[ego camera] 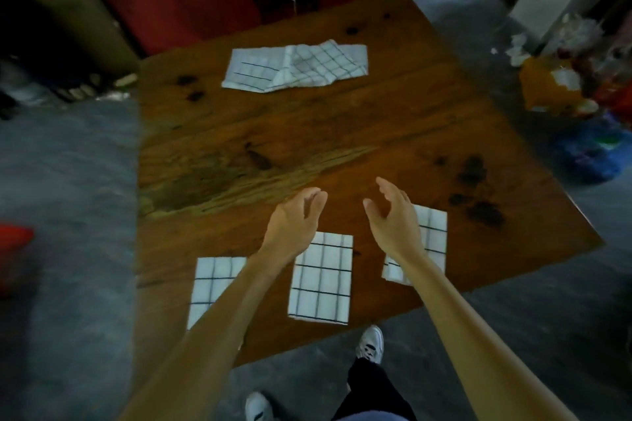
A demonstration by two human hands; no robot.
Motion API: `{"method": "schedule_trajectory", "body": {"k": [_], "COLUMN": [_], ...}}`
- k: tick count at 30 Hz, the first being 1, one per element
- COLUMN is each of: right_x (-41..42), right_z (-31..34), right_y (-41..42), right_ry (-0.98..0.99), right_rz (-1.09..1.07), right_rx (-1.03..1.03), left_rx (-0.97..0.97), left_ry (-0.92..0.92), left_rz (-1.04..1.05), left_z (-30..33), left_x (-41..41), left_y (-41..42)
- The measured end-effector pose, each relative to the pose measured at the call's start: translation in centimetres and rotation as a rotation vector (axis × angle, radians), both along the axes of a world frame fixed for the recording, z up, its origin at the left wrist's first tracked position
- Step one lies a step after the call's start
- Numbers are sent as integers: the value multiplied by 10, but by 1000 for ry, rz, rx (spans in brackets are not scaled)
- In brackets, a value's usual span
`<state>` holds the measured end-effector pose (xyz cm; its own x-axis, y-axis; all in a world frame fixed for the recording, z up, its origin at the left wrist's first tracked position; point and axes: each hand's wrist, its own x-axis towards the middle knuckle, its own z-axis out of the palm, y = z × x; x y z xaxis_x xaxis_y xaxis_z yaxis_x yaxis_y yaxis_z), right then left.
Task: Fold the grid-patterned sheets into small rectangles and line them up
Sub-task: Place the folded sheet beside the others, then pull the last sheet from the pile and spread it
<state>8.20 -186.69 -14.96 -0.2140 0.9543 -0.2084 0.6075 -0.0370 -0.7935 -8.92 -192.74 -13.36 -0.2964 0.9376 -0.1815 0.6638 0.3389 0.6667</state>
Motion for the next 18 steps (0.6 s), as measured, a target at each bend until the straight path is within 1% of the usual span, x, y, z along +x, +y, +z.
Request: {"method": "schedule_trajectory", "body": {"k": [4,6,11,15,18], "right_x": [-83,-127,-239,-315,-360], "right_z": [32,45,66,91,110], "right_y": [-41,-72,-158,-221,-250], "right_ry": [69,70,-137,-211,-241], "right_rz": [217,303,515,569,601], "right_rx": [81,143,349,398,420], "left_rx": [69,91,185,173,167], "left_ry": [205,268,290,315,351], "left_rz": [54,74,106,128,154], "left_z": [31,46,69,85,101], "left_x": [-77,-123,-238,-323,-377], "left_y": [-59,-97,-207,-282,-321]}}
